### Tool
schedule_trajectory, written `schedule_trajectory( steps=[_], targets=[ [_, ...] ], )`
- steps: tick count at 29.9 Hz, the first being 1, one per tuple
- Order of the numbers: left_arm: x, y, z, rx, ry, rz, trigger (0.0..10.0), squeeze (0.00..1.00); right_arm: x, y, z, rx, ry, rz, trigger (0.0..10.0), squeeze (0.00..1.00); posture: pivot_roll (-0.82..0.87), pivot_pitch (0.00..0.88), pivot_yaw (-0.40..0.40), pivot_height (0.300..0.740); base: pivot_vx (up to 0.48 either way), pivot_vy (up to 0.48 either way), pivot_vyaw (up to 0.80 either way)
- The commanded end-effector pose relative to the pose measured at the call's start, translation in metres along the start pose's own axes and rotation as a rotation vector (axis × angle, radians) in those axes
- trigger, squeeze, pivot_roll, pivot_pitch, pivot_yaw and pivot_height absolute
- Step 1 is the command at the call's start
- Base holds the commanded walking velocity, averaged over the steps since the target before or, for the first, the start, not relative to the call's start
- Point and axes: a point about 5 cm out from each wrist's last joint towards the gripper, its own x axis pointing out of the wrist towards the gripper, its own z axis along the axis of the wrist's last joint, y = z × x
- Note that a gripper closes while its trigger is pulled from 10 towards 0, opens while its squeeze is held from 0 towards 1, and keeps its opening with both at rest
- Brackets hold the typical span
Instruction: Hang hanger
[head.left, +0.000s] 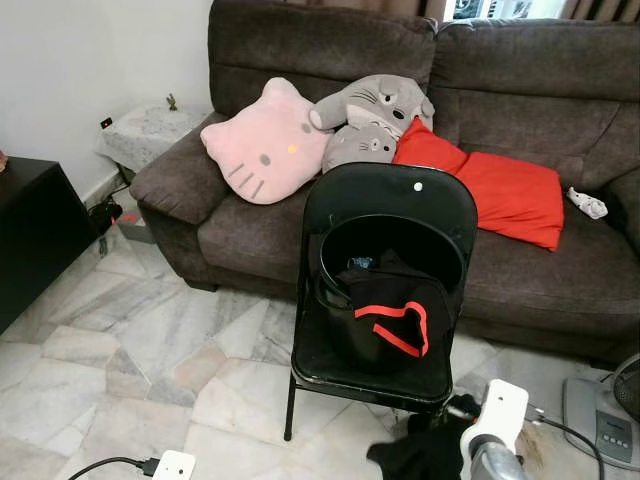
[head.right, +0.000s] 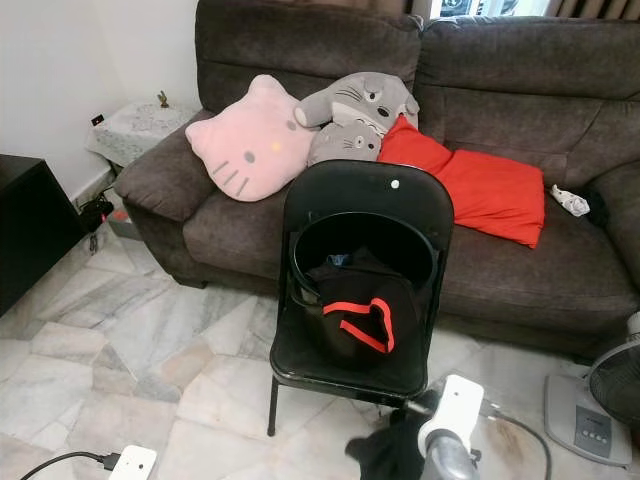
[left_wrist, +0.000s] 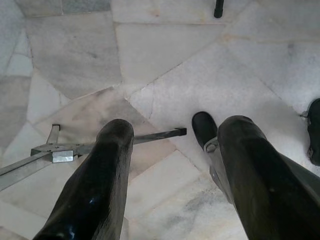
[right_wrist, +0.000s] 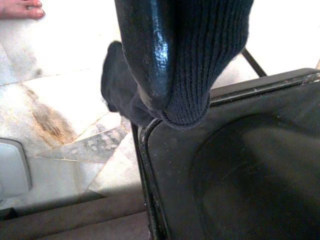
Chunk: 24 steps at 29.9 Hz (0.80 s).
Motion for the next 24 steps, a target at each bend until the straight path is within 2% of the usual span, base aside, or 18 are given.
schedule_trajectory(
  steps=[1, 3, 7, 13, 24],
  targets=[
    [-0.001, 0.002, -0.006, 0.001, 0.024, 0.011, 10.0, 0.00, 0.001, 0.002, 0.002, 0.003, -0.018, 0.010, 10.0, 0.00, -0.17, 0.057, 0.042, 0.740, 0.000, 0.000, 0.00],
    [-0.001, 0.002, -0.007, 0.000, 0.026, 0.009, 10.0, 0.00, -0.001, 0.000, -0.012, -0.019, 0.046, -0.003, 10.0, 0.00, -0.16, 0.058, 0.037, 0.740, 0.000, 0.000, 0.00],
    [-0.002, 0.002, -0.008, -0.007, 0.026, 0.012, 10.0, 0.00, -0.001, -0.001, -0.012, -0.017, 0.028, -0.002, 10.0, 0.00, -0.15, 0.060, 0.032, 0.740, 0.000, 0.000, 0.21],
    [-0.002, 0.003, -0.010, -0.004, 0.033, 0.011, 10.0, 0.00, -0.001, 0.001, -0.012, 0.008, 0.004, 0.008, 10.0, 0.00, -0.15, 0.064, 0.032, 0.740, 0.000, 0.000, 0.80],
    [-0.003, 0.004, -0.013, 0.006, 0.034, 0.010, 10.0, 0.00, -0.005, 0.004, -0.025, 0.001, 0.034, 0.011, 10.0, 0.00, -0.13, 0.040, 0.031, 0.740, 0.000, 0.000, 0.80]
  ],
)
